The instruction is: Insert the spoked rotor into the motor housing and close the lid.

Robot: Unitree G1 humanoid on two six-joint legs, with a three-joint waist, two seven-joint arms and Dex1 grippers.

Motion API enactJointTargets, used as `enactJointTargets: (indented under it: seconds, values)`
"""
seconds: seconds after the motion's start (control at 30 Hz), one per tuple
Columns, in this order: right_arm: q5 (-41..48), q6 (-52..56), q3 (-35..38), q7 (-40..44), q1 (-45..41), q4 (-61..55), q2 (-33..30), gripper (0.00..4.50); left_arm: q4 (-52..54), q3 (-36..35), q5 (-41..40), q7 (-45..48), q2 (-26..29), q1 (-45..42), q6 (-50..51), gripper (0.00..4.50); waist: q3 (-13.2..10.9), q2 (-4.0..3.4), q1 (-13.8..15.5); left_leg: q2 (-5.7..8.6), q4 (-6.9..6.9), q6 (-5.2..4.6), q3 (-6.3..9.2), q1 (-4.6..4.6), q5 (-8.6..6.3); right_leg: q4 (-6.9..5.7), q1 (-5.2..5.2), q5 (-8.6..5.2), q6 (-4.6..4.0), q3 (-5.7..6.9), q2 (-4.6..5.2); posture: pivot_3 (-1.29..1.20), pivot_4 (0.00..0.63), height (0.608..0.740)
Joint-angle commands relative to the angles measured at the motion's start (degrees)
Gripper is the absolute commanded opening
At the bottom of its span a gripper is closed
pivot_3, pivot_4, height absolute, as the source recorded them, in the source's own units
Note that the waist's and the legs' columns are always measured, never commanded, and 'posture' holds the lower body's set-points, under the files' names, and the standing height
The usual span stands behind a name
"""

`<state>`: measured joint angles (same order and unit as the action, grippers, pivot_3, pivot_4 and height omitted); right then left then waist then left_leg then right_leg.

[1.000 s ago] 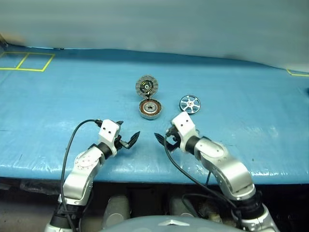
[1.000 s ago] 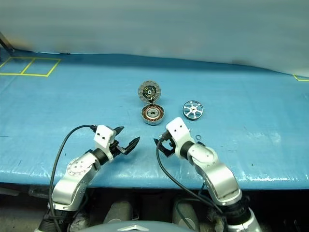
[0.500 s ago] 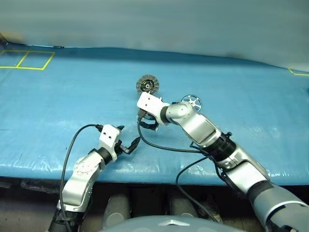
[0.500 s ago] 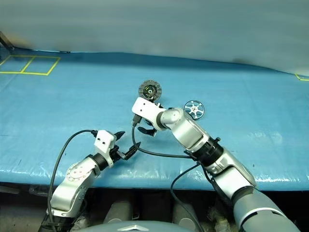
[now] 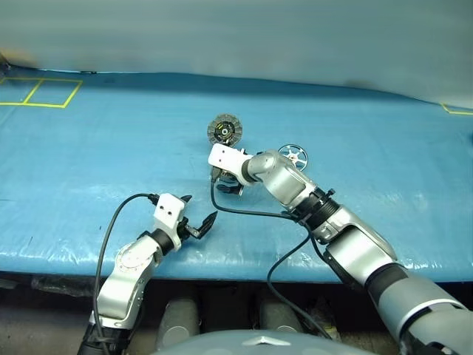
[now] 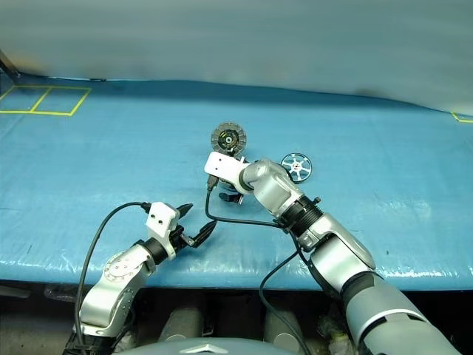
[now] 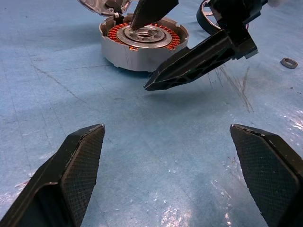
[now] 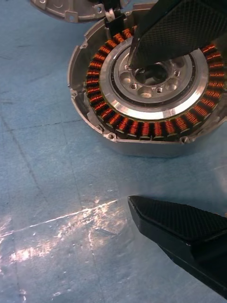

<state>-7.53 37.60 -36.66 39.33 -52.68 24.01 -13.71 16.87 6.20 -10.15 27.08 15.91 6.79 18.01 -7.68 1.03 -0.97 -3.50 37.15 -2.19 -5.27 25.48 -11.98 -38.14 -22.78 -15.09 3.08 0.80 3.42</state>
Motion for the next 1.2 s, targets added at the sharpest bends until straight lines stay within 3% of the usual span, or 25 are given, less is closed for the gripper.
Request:
enactJointTargets:
  seconds: [0.03, 0.17, 0.2, 0.27, 0.47, 0.63, 0.87, 1.2]
  values:
    - [-1.45, -1.25, 1.71, 1.08, -1.69, 1.18, -0.05, 4.47, 2.82, 0.02, -0.50, -0.41, -0.50, -0.08, -1.71, 4.50, 0.00, 0.00, -0.05, 0.00, 0.00, 0.00, 0.00, 0.00, 0.00, -0.01, 0.00, 0.00, 0.00, 0.00, 0.00, 0.00, 0.150, 0.740]
    - [-2.50, -1.58, 1.56, 2.93, -2.00, 3.22, -0.13, 4.47, 2.65, 0.01, -0.39, -0.59, -0.39, -0.17, -1.63, 4.50, -0.01, -0.02, -0.07, 0.00, 0.00, 0.01, 0.01, 0.00, 0.01, -0.02, -0.01, 0.00, 0.00, 0.01, 0.00, 0.00, 0.150, 0.740]
    - [-2.84, -1.60, 1.42, 3.23, -2.12, 3.78, -0.14, 4.30, 2.63, 0.02, -0.39, -0.63, -0.37, -0.19, -1.62, 4.50, -0.01, -0.02, -0.06, 0.00, 0.00, 0.01, 0.00, 0.00, 0.01, -0.02, 0.00, 0.00, 0.00, 0.00, 0.00, 0.00, 0.150, 0.740]
    - [-2.85, -1.28, 1.79, 3.81, -2.29, 4.60, 0.17, 3.88, 2.53, 0.08, -0.42, -0.68, -0.36, -0.25, -1.64, 4.50, -0.01, -0.02, -0.03, 0.00, 0.01, 0.01, 0.01, 0.00, 0.01, -0.02, 0.00, 0.00, 0.00, 0.01, 0.01, 0.00, 0.150, 0.740]
    - [-2.74, -0.09, 2.76, 5.60, -2.02, 7.03, 1.33, 1.97, 2.15, -0.15, -0.46, -0.63, -0.19, -0.59, -1.91, 4.50, 0.00, -0.01, -0.17, -0.01, 0.01, 0.02, 0.02, -0.05, 0.01, -0.03, 0.03, 0.00, 0.00, 0.01, 0.00, 0.00, 0.150, 0.740]
    - [-2.29, 4.00, 3.19, 7.22, 1.02, 3.16, 1.70, 1.85, 2.13, -1.44, -0.57, -0.25, 1.07, -0.68, -2.64, 4.50, 0.00, -0.01, -0.26, 0.00, -0.02, 0.04, 0.00, -0.43, 0.01, -0.03, 0.13, -0.15, -0.28, 0.01, 0.07, 0.00, 0.150, 0.740]
    - [-1.05, 16.81, 0.39, 10.50, 12.24, -18.22, -2.65, 1.82, 2.53, -2.19, -0.84, 0.29, 1.98, -0.04, -3.20, 4.50, 0.27, -0.01, -0.14, 0.00, -0.12, 0.06, 0.06, -0.54, -0.14, 0.00, 0.23, -0.18, -0.33, 0.03, 0.39, 0.00, 0.150, 0.740]
    - [2.92, 33.71, 3.22, 5.08, 22.03, -36.14, -1.62, 1.81, 2.26, -2.12, -0.31, 2.37, 3.87, 1.59, -7.18, 4.50, 0.65, -0.18, -0.20, -0.05, -0.18, 0.26, 0.13, -0.72, -0.37, 0.02, 0.34, -0.53, -0.94, 0.06, 0.45, 0.00, 0.150, 0.740]
